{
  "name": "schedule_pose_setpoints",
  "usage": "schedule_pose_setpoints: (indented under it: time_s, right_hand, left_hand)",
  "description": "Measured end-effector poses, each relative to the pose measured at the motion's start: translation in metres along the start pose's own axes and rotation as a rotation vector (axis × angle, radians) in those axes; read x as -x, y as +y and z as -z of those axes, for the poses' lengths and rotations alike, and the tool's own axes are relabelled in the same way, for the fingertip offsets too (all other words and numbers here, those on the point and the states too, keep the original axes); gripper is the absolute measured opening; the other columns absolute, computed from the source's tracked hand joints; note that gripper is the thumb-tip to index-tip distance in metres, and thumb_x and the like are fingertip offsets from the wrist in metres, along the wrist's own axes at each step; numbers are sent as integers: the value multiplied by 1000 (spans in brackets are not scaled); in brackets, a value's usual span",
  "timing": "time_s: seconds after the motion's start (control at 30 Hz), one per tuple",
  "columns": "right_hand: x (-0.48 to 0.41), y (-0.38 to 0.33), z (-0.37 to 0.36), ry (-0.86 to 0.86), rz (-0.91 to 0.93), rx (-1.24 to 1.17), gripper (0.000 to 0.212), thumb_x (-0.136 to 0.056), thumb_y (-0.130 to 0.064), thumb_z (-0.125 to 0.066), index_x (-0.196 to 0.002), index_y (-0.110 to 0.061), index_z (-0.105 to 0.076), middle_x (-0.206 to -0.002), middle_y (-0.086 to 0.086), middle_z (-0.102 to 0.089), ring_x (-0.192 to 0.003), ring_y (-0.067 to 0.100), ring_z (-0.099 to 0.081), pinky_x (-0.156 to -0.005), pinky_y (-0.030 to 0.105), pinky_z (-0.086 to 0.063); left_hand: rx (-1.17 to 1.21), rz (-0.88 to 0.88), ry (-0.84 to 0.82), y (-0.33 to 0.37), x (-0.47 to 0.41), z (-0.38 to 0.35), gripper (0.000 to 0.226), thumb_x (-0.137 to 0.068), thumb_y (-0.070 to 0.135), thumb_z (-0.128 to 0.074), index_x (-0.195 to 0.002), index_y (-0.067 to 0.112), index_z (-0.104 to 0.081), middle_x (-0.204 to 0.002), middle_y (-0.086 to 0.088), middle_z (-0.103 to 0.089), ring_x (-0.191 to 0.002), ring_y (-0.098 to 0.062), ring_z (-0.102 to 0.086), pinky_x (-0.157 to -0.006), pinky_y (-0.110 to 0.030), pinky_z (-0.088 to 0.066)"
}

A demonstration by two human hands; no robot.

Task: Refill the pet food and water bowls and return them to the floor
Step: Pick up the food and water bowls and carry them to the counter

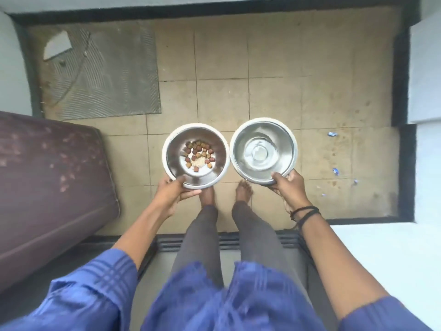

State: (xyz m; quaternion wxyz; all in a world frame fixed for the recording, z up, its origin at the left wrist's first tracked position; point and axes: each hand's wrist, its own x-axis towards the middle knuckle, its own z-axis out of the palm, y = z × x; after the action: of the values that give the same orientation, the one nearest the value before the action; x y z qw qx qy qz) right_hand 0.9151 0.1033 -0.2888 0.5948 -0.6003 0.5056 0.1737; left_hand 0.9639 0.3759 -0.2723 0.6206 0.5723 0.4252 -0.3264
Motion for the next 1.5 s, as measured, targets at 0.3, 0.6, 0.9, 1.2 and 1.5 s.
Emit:
schedule_pose_setpoints:
  time_s: [0.3,0.6,0.9,1.2,1.5]
  right_hand:
    - [165,-72,71,53,161,-129,16,-87,2,-54,-81,-12,-56,-86,20,-64,-79,40,-68,-62,34,-61]
    - [225,-93,123,66,345,-173,13,-89,4,-50,-85,-6,-58,-88,21,-67,-60,27,-71,-50,21,-53]
    - [262,-50,128,256,313,-261,50,-63,-35,-64,-90,7,-58,-93,35,-66,-91,56,-61,-79,64,-52]
    - [323,18,102,441,198,-564,27,-82,-16,-64,-95,7,-57,-80,16,-62,-76,40,-64,-75,48,-55]
    - [405,102,109,718,161,-764,9,-92,1,-53,-93,-2,-62,-86,18,-71,-60,23,-71,-55,28,-57]
  left_hand:
    - [128,-299,-86,52,186,-8,26,-94,-8,-43,-105,14,-51,-105,-12,-63,-73,-24,-72,-57,-34,-61]
    - [151,-414,-171,54,243,-43,30,-94,-6,-43,-109,19,-51,-103,-10,-66,-76,-24,-73,-59,-34,-61]
    - [15,-422,-330,57,255,-40,24,-94,-4,-46,-107,16,-54,-105,-12,-67,-77,-28,-71,-59,-37,-61]
    - [-315,-413,-545,63,258,-48,27,-94,-5,-46,-109,17,-54,-97,-12,-67,-73,-27,-68,-56,-35,-60]
    - [-644,-357,-773,14,287,-88,32,-92,-8,-44,-109,16,-55,-100,-18,-59,-79,-34,-56,-55,-35,-60]
